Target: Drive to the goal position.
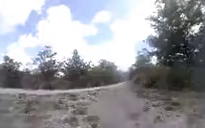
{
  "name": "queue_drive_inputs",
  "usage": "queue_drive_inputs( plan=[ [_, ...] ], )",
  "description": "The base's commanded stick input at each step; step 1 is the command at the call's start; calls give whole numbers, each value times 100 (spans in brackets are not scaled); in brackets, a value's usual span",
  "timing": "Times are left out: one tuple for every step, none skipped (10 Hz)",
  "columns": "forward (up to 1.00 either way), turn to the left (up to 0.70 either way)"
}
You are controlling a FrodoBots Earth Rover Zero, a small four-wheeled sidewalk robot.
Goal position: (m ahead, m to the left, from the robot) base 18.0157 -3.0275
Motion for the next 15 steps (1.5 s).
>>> queue_drive_inputs(
  plan=[
    [85, 0],
    [85, 0],
    [85, 0],
    [85, 0],
    [85, 0],
    [85, 0],
    [85, 0],
    [85, 0],
    [85, 0],
    [85, 0],
    [85, 0],
    [85, 0],
    [85, 0],
    [85, 0],
    [85, 0]
  ],
)
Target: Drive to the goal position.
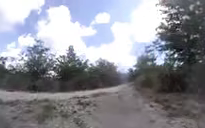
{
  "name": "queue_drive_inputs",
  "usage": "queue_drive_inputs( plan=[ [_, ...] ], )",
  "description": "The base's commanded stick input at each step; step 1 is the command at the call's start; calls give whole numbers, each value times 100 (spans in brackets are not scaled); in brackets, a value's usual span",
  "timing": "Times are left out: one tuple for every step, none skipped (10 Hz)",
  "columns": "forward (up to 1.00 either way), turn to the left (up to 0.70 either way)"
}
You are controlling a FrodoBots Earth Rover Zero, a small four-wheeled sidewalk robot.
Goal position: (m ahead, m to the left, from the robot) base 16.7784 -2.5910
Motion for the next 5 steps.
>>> queue_drive_inputs(
  plan=[
    [85, 0],
    [85, 0],
    [85, 0],
    [85, 0],
    [85, 0]
  ],
)
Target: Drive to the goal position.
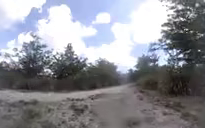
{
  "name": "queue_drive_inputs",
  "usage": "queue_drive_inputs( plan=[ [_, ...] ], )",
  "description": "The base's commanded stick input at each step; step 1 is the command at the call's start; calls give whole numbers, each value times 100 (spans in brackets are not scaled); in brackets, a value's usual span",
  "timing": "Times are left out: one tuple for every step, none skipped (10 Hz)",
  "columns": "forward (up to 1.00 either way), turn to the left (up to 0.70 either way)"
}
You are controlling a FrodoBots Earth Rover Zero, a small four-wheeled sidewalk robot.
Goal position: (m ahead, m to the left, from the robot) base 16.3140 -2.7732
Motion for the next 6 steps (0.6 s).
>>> queue_drive_inputs(
  plan=[
    [85, 0],
    [85, 0],
    [85, 0],
    [85, 0],
    [85, 0],
    [85, 0]
  ],
)
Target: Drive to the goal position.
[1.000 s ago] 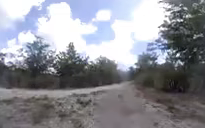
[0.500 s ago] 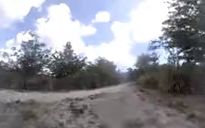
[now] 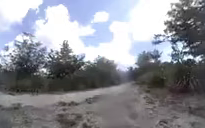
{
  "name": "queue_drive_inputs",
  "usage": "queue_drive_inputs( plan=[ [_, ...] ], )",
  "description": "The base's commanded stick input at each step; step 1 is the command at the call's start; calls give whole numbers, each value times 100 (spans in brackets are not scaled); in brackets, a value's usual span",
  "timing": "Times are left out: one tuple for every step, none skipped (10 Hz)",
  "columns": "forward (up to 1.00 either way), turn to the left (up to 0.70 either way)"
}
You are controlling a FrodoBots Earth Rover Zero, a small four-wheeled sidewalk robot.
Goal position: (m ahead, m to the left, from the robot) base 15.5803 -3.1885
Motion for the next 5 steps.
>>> queue_drive_inputs(
  plan=[
    [85, 0],
    [85, 0],
    [85, 0],
    [85, 0],
    [85, 0]
  ],
)
